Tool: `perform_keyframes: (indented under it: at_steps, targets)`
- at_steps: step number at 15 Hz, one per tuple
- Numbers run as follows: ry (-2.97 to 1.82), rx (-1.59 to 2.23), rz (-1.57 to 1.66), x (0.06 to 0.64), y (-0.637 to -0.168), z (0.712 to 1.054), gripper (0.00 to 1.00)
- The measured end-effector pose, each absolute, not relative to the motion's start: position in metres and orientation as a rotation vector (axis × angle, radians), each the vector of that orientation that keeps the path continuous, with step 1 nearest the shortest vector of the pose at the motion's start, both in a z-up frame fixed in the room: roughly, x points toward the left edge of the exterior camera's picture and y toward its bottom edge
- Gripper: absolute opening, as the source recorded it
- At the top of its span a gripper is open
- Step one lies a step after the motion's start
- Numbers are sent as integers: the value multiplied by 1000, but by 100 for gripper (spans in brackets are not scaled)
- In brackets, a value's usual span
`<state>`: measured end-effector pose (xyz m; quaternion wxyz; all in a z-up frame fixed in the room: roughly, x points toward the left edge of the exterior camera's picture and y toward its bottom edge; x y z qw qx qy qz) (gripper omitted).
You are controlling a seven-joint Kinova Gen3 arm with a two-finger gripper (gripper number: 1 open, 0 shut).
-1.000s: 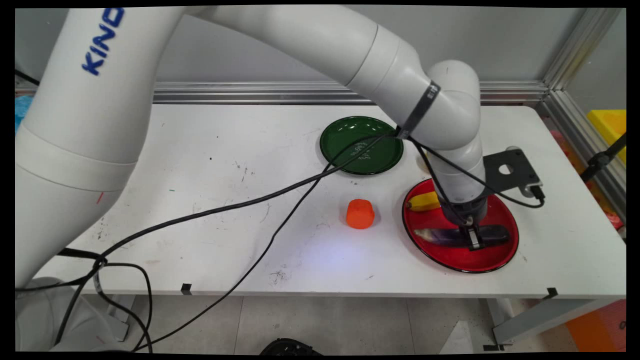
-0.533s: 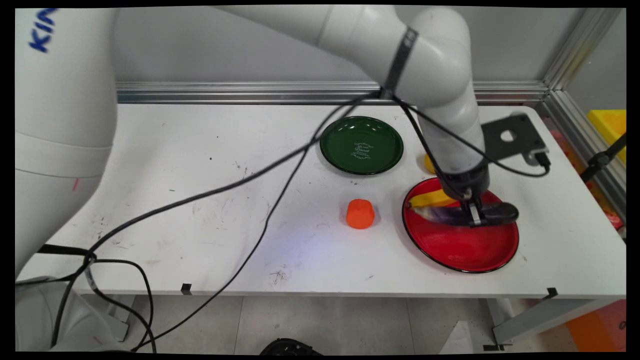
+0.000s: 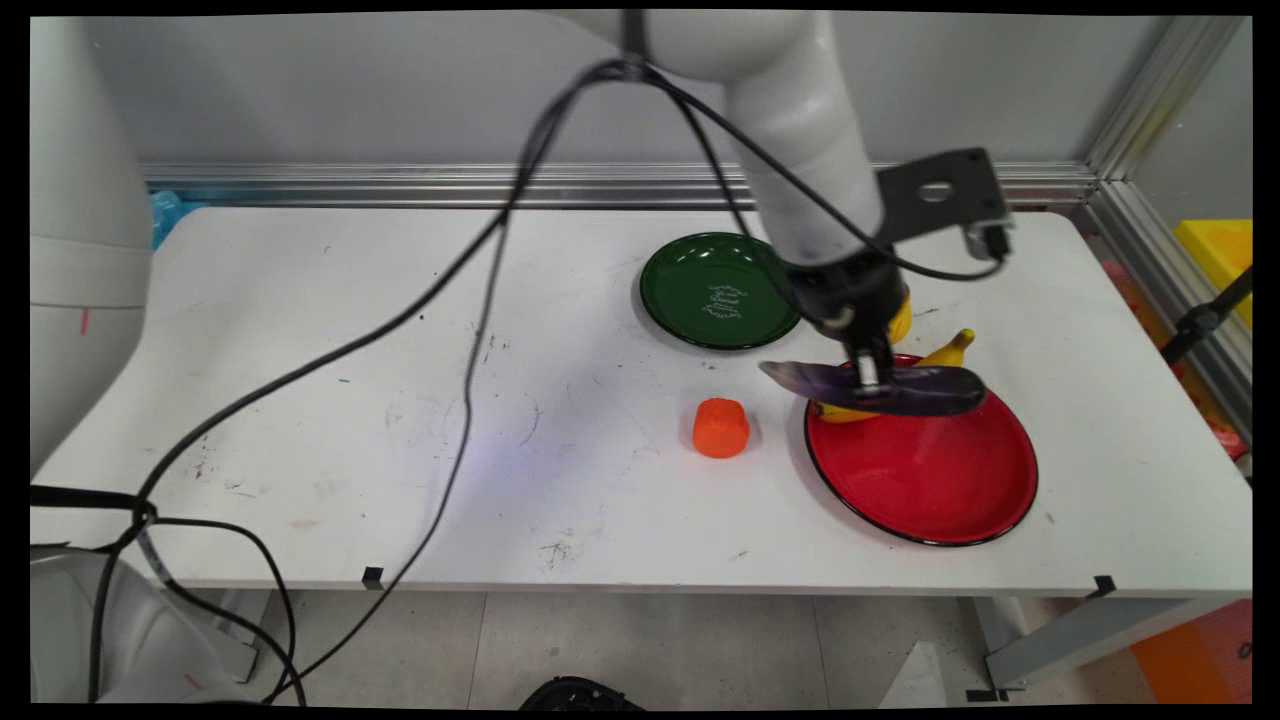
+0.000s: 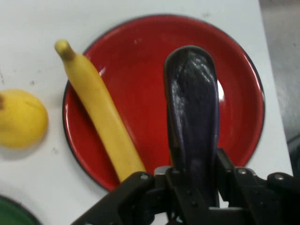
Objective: Place the picked object on the table
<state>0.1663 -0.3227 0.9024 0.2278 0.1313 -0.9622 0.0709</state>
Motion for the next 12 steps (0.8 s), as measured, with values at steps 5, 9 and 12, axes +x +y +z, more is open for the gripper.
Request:
perform_keyframes:
  at_steps: [5,9,12]
  targets:
    - [-2672,248,146,221,-310,918,0]
    - [-2694,175,107,254,-297,912,0]
    - [-2710,126,74,269,-285,900,0]
